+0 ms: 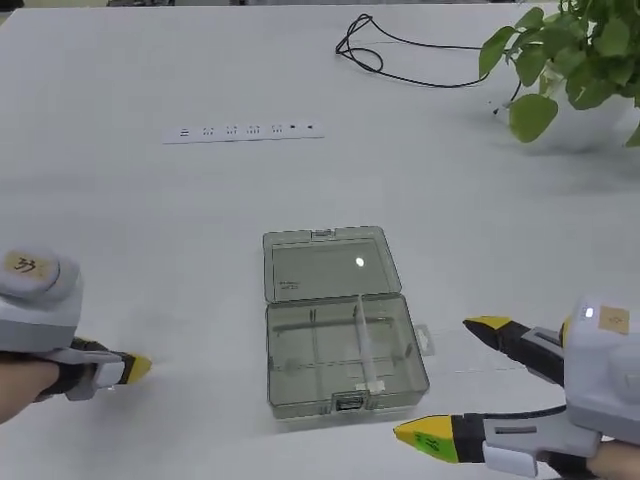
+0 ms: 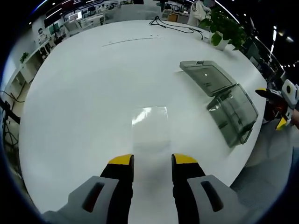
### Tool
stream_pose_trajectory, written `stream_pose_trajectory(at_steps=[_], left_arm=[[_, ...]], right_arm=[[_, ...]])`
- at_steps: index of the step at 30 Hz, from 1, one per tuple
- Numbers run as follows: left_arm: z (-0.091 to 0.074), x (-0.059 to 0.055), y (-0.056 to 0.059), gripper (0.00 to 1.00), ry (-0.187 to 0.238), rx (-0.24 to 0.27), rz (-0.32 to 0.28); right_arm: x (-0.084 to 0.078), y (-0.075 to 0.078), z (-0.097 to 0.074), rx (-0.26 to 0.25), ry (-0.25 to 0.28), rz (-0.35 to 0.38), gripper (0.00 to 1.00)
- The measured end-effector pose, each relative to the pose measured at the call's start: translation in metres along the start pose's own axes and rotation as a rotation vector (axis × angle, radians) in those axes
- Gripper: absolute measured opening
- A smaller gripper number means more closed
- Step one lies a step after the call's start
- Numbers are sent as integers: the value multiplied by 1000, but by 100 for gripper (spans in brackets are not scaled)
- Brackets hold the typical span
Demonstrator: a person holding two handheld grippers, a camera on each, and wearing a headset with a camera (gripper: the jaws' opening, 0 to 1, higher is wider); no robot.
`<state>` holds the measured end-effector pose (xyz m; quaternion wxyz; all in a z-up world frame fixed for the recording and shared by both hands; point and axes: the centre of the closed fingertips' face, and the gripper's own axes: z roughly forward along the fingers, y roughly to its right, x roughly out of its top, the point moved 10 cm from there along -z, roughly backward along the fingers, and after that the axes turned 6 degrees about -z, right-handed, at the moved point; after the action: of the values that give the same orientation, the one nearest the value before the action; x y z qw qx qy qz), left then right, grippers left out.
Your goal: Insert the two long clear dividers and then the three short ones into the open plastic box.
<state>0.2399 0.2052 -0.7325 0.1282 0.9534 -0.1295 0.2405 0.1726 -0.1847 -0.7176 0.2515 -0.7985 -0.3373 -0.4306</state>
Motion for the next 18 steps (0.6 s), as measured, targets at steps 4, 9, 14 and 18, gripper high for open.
stream_pose_trajectory(at_steps=[4,9,14,18], left_arm=[[-4,7,9,30,38,-27,3],[-9,16,24,30,105,-78,-10],[-12,25,44,30,153,-139,-3],[-11,32,65,30,189,-189,11]], right_arm=[[0,-3,3,8,-9,3,95],[5,-5,4,15,-2,14,95],[5,-4,3,13,-17,41,90],[5,-2,-2,4,-17,72,89]])
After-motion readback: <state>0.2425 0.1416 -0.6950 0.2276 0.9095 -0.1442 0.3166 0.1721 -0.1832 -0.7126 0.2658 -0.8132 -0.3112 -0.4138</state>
